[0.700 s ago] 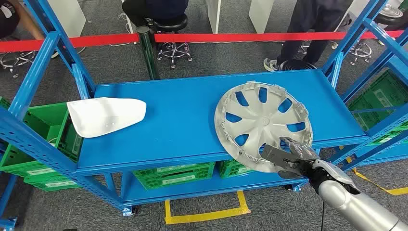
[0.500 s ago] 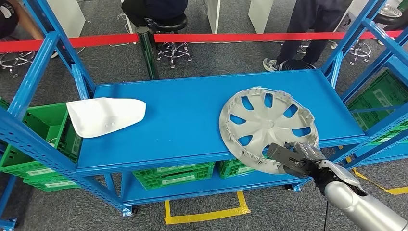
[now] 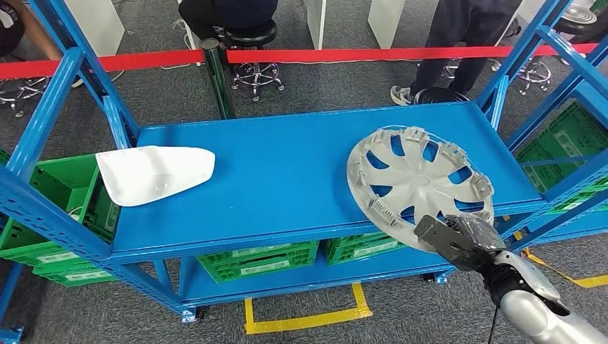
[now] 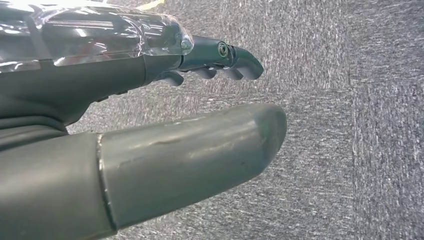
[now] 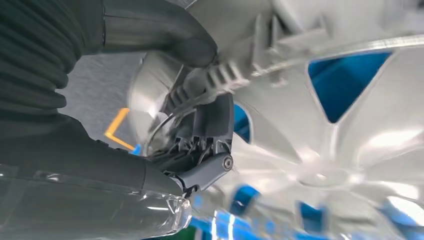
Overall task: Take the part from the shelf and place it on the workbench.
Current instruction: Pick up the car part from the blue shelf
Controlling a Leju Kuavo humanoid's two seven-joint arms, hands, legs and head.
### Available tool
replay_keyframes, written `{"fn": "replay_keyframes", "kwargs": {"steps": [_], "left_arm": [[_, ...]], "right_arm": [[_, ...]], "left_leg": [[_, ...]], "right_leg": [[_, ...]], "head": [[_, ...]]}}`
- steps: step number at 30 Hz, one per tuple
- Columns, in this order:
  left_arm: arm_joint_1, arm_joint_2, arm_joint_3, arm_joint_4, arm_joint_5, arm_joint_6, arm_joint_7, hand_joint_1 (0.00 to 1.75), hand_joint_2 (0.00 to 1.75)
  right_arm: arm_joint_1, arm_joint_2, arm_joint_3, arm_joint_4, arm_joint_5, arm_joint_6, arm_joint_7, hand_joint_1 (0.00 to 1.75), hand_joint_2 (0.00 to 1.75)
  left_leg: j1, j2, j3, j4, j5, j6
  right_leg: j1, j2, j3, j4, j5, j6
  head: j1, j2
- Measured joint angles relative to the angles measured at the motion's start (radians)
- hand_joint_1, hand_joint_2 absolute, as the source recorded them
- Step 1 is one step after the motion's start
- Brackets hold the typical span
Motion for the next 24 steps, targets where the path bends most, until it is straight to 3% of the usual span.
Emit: {"fn": "replay_keyframes", "kwargs": {"steps": [9, 13, 21, 23, 24], "left_arm": [[0.009, -0.002, 0.033, 0.0, 0.001, 0.013, -0.035, 0.0, 0.0], [0.01, -0.003, 0.051, 0.0, 0.008, 0.018, -0.068, 0.0, 1.75], [-0.011, -0.014, 0.074, 0.001, 0.049, 0.033, -0.178, 0.0, 1.75], [-0.021, -0.02, 0.077, 0.002, 0.047, 0.025, -0.204, 0.0, 0.87], [-0.025, -0.023, 0.078, 0.002, 0.046, 0.022, -0.212, 0.0, 0.87]], "right_arm": [[0.117, 0.094, -0.094, -0.135, -0.042, -0.292, -0.181, 1.75, 1.75], [0.152, 0.15, -0.164, -0.239, -0.117, -0.331, -0.254, 1.75, 1.75], [0.114, 0.257, -0.235, -0.572, -0.13, -0.376, -0.324, 1.75, 1.75], [0.091, 0.277, -0.228, -0.65, -0.105, -0.379, -0.332, 1.75, 1.75], [0.081, 0.286, -0.222, -0.685, -0.09, -0.379, -0.333, 1.75, 1.75]], "left_leg": [[0.0, 0.001, -0.001, 0.0, -0.001, 0.0], [0.0, 0.003, 0.0, 0.0, -0.002, -0.001], [0.0, -0.001, 0.0, 0.0, -0.002, -0.001], [0.0, -0.002, 0.0, 0.0, -0.002, -0.001], [0.0, -0.002, 0.0, 0.0, -0.002, -0.002]], "right_leg": [[0.0, 0.001, -0.001, 0.0, 0.0, 0.0], [0.0, 0.004, -0.002, 0.001, -0.001, -0.001], [0.0, 0.003, -0.003, 0.002, -0.002, -0.002], [0.0, 0.003, -0.003, 0.002, -0.002, -0.002], [0.0, 0.003, -0.003, 0.002, -0.002, -0.002]], "head": [[0.0, 0.0], [0.001, 0.0], [0.0, 0.0], [0.0, 0.0], [0.0, 0.0]]}}
